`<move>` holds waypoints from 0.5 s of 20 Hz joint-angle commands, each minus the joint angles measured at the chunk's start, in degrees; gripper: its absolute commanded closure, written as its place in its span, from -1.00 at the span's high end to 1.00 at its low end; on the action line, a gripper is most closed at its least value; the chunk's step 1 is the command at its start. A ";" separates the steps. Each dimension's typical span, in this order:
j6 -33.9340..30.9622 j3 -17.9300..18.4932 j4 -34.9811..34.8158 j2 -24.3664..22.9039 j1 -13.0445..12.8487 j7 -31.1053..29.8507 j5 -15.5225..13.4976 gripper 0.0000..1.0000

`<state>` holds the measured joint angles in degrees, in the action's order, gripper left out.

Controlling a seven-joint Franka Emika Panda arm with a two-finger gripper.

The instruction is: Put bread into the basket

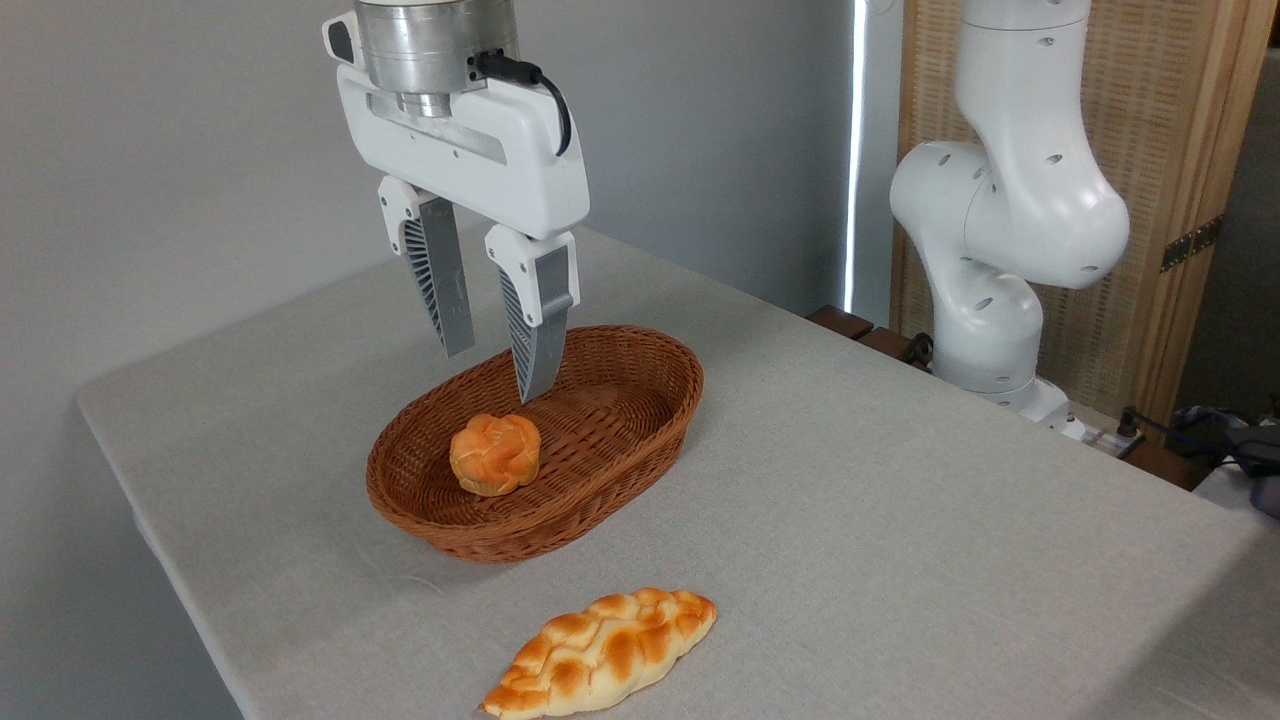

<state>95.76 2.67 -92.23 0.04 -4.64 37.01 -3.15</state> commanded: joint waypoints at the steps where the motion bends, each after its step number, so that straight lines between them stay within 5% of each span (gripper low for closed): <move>1: -2.06 0.58 1.27 0.14 -0.11 2.09 -0.71 1.00; 10: -2.15 0.49 1.18 0.14 -0.11 1.67 -0.62 1.00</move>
<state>95.76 2.72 -92.23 0.03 -4.63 38.06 -3.16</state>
